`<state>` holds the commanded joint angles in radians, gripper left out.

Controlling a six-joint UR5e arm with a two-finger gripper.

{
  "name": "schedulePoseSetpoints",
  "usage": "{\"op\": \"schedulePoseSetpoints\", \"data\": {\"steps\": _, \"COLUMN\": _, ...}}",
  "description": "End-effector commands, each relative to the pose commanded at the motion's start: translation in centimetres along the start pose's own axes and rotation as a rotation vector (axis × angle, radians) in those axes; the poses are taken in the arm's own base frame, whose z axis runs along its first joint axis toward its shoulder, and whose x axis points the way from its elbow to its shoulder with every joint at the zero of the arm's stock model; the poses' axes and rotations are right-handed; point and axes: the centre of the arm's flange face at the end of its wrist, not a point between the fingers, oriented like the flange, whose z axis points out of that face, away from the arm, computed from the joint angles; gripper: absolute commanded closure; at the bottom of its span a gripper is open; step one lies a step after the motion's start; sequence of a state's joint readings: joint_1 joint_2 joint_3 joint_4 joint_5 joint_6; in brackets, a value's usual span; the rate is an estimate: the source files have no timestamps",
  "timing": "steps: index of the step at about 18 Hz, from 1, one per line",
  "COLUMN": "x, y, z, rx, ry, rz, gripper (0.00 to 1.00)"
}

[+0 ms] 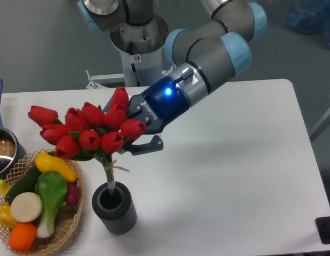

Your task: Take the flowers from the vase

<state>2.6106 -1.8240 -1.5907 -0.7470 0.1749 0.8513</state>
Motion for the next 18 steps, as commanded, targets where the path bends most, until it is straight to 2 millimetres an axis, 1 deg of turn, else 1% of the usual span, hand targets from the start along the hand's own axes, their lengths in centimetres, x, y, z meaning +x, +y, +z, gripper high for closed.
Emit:
{"op": "schedulePoseSetpoints", "data": {"steps": 3, "x": -1.7, "y": 0.8, "z": -3.9, "rx": 0.008, "ry": -0.069, "rz": -0.015, "gripper": 0.64}}
{"op": "schedulePoseSetpoints", "data": {"steps": 5, "x": -2.4, "y": 0.8, "z": -5.7, "rx": 0.008, "ry": -0.104, "rz": -0.012, "gripper": 0.64}}
{"op": "schedulePoseSetpoints", "data": {"steps": 7, "x": -3.2, "y": 0.7, "z": -7.8, "rx": -0.010, "ry": -0.161, "rz": -0.004, "gripper": 0.69}}
{"op": "schedulePoseSetpoints", "data": {"steps": 8, "x": -3.7, "y": 0.8, "z": -8.9, "rx": -0.016, "ry": -0.186, "rz": -0.002, "gripper": 0.70}}
{"op": "schedulePoseSetpoints", "data": {"steps": 11, "x": -4.4, "y": 1.2, "z": -11.1, "rx": -0.010, "ry": -0.223, "rz": -0.011, "gripper": 0.69}}
{"op": "schedulePoseSetpoints", "data": {"steps": 13, "x": -4.6, "y": 2.3, "z": -11.9, "rx": -0.010, "ry": -0.236, "rz": -0.025, "gripper": 0.69}}
{"op": "schedulePoseSetpoints", "data": {"steps": 15, "x": -4.8, "y": 2.5, "z": -12.5, "rx": -0.010, "ry": -0.246, "rz": -0.015, "gripper": 0.69}}
{"op": "schedulePoseSetpoints", "data": {"steps": 18, "x": -4.8, "y": 2.5, "z": -12.5, "rx": -0.011, "ry": -0.247, "rz": -0.013, "gripper": 0.69}}
